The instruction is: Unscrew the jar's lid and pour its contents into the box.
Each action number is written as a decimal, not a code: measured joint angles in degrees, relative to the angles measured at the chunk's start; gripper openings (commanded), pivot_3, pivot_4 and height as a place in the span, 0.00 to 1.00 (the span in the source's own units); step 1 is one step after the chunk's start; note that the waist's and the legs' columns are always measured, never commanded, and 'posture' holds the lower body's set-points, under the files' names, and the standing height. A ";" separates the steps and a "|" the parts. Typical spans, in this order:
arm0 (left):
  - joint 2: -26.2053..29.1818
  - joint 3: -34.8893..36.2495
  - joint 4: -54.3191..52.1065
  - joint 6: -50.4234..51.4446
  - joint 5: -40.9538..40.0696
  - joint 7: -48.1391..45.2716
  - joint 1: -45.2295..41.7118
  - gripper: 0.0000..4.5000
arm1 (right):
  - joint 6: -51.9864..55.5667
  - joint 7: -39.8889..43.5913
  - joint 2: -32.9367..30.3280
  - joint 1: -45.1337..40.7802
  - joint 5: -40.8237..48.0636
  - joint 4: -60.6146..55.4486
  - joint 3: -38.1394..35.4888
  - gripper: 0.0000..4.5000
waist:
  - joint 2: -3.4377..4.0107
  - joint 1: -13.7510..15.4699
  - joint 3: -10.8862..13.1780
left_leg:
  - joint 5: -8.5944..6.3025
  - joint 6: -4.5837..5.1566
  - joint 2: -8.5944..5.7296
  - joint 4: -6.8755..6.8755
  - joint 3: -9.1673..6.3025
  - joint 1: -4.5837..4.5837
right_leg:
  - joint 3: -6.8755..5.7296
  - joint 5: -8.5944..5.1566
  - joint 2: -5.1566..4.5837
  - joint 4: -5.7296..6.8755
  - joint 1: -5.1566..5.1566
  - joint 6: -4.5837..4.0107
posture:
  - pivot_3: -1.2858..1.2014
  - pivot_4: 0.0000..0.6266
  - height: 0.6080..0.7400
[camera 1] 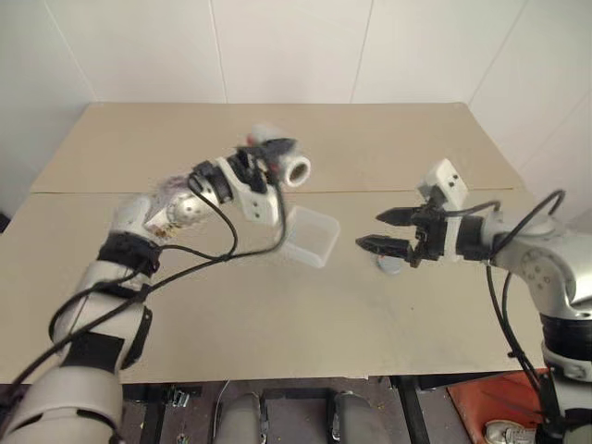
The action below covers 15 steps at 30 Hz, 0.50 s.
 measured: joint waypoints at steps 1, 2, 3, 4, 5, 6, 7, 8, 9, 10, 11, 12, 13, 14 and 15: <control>-0.12 -6.77 1.71 2.51 8.74 9.00 -3.17 0.43 | 0.97 0.68 -0.01 -1.67 0.69 0.04 1.21 0.99 | -0.01 0.11 0.00 | -0.01 0.01 0.00 0.04 -0.02 -0.03 | -0.02 0.00 0.00 0.01 0.00 0.02 | 0.52 0.24 1.00; -0.74 -12.39 3.98 5.41 15.61 16.19 -5.73 0.43 | 1.59 0.94 0.10 -3.26 1.12 0.08 2.08 0.99 | -0.01 0.28 0.00 | -0.01 0.01 -0.02 0.04 -0.02 -0.06 | -0.03 0.02 -0.03 0.02 -0.03 0.05 | 0.52 0.24 1.00; -1.69 -16.81 6.53 8.30 21.02 22.26 -7.80 0.43 | 1.84 0.98 0.18 -4.71 1.45 0.16 2.67 0.99 | -0.01 0.37 0.01 | -0.01 0.02 -0.02 0.05 -0.01 -0.10 | -0.04 0.02 -0.03 0.06 -0.07 0.06 | 0.52 0.24 1.00; -2.81 -20.25 9.44 10.83 24.74 26.95 -9.50 0.43 | 2.09 0.92 0.22 -5.84 1.58 0.50 2.89 0.99 | -0.01 0.40 0.01 | -0.02 0.03 0.00 0.05 -0.02 -0.19 | -0.07 0.01 -0.02 0.10 -0.12 0.06 | 0.52 0.24 1.00; -3.88 -22.54 11.85 12.83 27.17 30.09 -10.63 0.43 | 2.22 0.77 0.25 -6.57 1.65 0.95 2.89 0.99 | -0.01 0.43 0.00 | -0.02 0.04 0.00 0.07 -0.03 -0.31 | -0.10 0.02 -0.02 0.18 -0.21 0.07 | 0.52 0.24 1.00; -5.19 -24.62 14.58 14.92 29.12 33.05 -11.75 0.43 | 2.45 0.47 0.26 -7.01 1.77 1.35 2.81 0.99 | -0.01 0.47 0.01 | -0.02 0.04 0.01 0.09 -0.03 -0.43 | -0.13 0.02 -0.02 0.24 -0.32 0.07 | 0.52 0.24 1.00; -6.59 -26.32 17.29 17.16 30.53 34.99 -12.67 0.43 | 2.89 -0.02 0.51 -7.21 2.04 1.73 2.69 0.99 | -0.01 0.51 0.01 | -0.03 0.05 0.01 0.14 -0.02 -0.53 | -0.14 0.02 -0.02 0.25 -0.41 0.07 | 0.52 0.24 1.00; -7.69 -27.45 19.33 19.13 31.20 36.13 -13.17 0.43 | 3.30 -0.47 0.88 -7.29 2.19 1.87 2.53 0.99 | -0.01 0.53 0.01 | -0.02 0.05 0.01 0.17 0.00 -0.63 | -0.13 0.02 -0.03 0.27 -0.51 0.08 | 0.52 0.24 1.00; -8.76 -28.07 21.04 20.98 31.74 36.78 -13.54 0.43 | 3.79 -0.80 1.16 -7.31 2.75 1.87 2.03 0.99 | -0.01 0.55 0.01 | -0.01 0.04 0.01 0.21 0.01 -0.78 | -0.13 0.02 -0.02 0.29 -0.66 0.08 | 0.52 0.24 1.00; -9.82 -28.91 22.56 22.88 31.98 37.45 -14.00 0.43 | 4.23 -1.29 1.48 -7.31 3.85 1.76 1.01 0.99 | -0.02 0.58 0.01 | 0.03 -0.03 0.01 0.26 0.01 -0.94 | -0.13 0.02 -0.02 0.30 -0.83 0.08 | 0.52 0.24 1.00; -10.50 -29.39 23.21 24.13 32.01 38.00 -14.25 0.43 | 4.45 -1.69 1.67 -7.33 4.54 1.54 0.21 0.99 | -0.02 0.62 0.01 | 0.10 -0.14 0.01 0.29 0.01 -1.04 | -0.13 0.03 -0.03 0.33 -0.94 0.09 | 0.52 0.24 1.00; -11.08 -29.93 23.70 25.20 32.00 38.71 -14.46 0.43 | 4.91 -2.25 1.89 -7.32 5.45 1.13 -0.82 0.99 | -0.02 0.68 0.01 | 0.12 -0.18 0.01 0.31 0.00 -1.08 | -0.13 0.03 -0.03 0.33 -0.96 0.09 | 0.52 0.24 1.00; -11.23 -30.09 23.74 25.37 31.99 39.02 -14.50 0.43 | 5.11 -2.49 2.01 -7.32 5.85 0.87 -1.28 0.99 | -0.02 0.69 0.01 | 0.12 -0.18 0.01 0.31 0.00 -1.09 | -0.13 0.03 -0.03 0.33 -0.97 0.09 | 0.52 0.24 1.00; -11.38 -30.29 23.77 25.31 31.91 39.56 -14.55 0.43 | 5.36 -2.86 2.14 -7.32 6.35 0.53 -1.76 0.99 | -0.02 0.73 0.01 | 0.11 -0.17 0.01 0.32 0.00 -1.09 | -0.13 0.03 -0.03 0.33 -0.97 0.09 | 0.52 0.24 1.00; -11.74 -30.62 23.76 25.01 31.61 40.34 -14.56 0.43 | 5.50 -3.38 2.17 -7.18 6.61 -0.35 -2.13 0.99 | -0.02 0.74 0.01 | 0.07 -0.10 0.01 0.34 0.00 -1.09 | -0.12 0.03 -0.04 0.36 -0.97 0.09 | 0.52 0.24 1.00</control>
